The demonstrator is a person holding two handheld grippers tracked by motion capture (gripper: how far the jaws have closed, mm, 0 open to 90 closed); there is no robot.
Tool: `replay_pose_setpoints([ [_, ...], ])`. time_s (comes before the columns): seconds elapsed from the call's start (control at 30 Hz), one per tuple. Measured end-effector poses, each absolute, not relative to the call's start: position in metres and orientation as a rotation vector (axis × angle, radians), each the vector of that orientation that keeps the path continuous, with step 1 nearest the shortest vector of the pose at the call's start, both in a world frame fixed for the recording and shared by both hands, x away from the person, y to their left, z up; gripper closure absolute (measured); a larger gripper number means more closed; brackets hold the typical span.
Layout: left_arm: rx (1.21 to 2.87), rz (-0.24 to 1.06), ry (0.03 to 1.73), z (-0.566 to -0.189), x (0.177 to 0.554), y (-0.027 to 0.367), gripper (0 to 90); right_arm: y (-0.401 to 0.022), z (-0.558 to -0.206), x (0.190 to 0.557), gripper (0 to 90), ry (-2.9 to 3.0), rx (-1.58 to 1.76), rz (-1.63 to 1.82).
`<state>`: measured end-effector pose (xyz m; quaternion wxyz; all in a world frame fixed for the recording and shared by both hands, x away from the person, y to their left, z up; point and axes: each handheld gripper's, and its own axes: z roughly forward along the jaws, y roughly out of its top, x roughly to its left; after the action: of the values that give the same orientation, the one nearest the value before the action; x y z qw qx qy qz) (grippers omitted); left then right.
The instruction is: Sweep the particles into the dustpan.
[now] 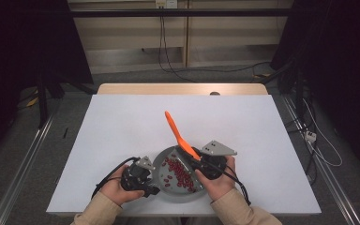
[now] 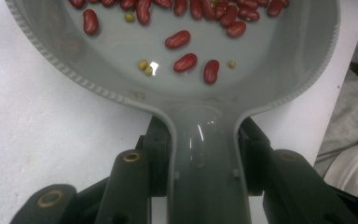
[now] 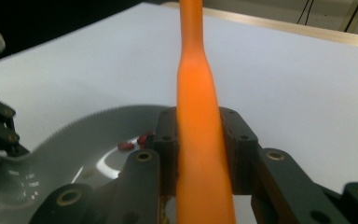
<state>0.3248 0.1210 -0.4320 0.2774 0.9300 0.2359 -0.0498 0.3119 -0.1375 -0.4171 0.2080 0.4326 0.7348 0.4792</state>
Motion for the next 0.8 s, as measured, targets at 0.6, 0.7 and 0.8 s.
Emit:
replay_pose_setpoints([
  [0.6,2.466,-0.110,0.711,-0.433,0.333,0.120,63.9,-0.152,-0.434,0.334,71.2,2.062,1.240,1.252],
  [0.7,2.471,-0.118,0.708,-0.433,0.335,0.121,63.9,-0.143,-0.432,0.331,71.2,2.079,1.206,1.287],
  [0.8,2.461,-0.089,0.733,-0.433,0.338,0.120,63.8,-0.135,-0.424,0.331,71.3,2.098,1.195,1.346],
])
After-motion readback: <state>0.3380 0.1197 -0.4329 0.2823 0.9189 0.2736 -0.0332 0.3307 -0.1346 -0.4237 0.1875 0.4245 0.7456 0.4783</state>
